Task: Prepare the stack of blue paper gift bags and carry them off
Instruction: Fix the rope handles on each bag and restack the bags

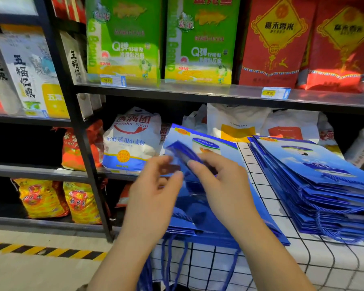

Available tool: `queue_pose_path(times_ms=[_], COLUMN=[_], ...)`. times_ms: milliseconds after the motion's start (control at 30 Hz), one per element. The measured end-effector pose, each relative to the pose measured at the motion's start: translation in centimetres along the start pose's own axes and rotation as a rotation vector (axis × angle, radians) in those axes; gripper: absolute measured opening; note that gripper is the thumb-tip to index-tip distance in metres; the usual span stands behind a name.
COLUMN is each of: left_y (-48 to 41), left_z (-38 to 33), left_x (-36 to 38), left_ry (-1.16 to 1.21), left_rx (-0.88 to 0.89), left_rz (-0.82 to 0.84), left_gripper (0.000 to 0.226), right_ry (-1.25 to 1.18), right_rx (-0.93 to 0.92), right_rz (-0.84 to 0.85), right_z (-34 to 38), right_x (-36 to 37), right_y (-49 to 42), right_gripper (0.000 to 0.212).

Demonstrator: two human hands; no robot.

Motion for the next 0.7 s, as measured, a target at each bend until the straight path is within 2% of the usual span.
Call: queue_pose_path(times_ms=[67,167,267,400,467,600,700], left_y=[0.3,0.7,1.0,0.8,0.5,-0.4,-0.8], left_z=[-0.2,-0.4,-0.2,0.0,-0.2,-0.2,0.5], left_x=[1.9,3.6,4.9,4.7,4.2,3.4,2.8], left_ry=[-0.161,-0.413,-0.462,-0.465,-0.493,-0.556,-0.569], left_rx=[0.037,0.096,0.125,0.120,0.141,0.156,0.108], left_rz=[0.202,0.381,0.531,0.490,0.459,0.478,0.503], left_gripper=[0.035,0.065,0.077,0.084,0.085,0.076,0.064], right_ry=[-0.130,-0.421,-0.594,-1.071,-1.197,-1.274,-1.191], right_rx=[-0.010,0.001,0.040,0.093,0.146,0.318,0.417], right_rz=[-0.117,-0.268,-0.426,-0.560,-0.619,-0.719,-0.709], right_z=[1.0,1.9,2.5,2.0,1.2,-1.3,-3.3], right_x=[-0.7,-2.0,-4.0,-6.2,-6.6,-5.9,-5.2], right_y=[-0.3,-0.3,0.2,0.3,0.3,0.6,1.3], right_gripper=[0.012,0.016,0.021,0.031,0.031,0.029,0.026])
Point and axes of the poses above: each hand's wrist, its own y-axis away from the middle knuckle, its own x-axis out of the palm, z = x × y, the point moved 5 cm from there along -y, towards the middle knuckle
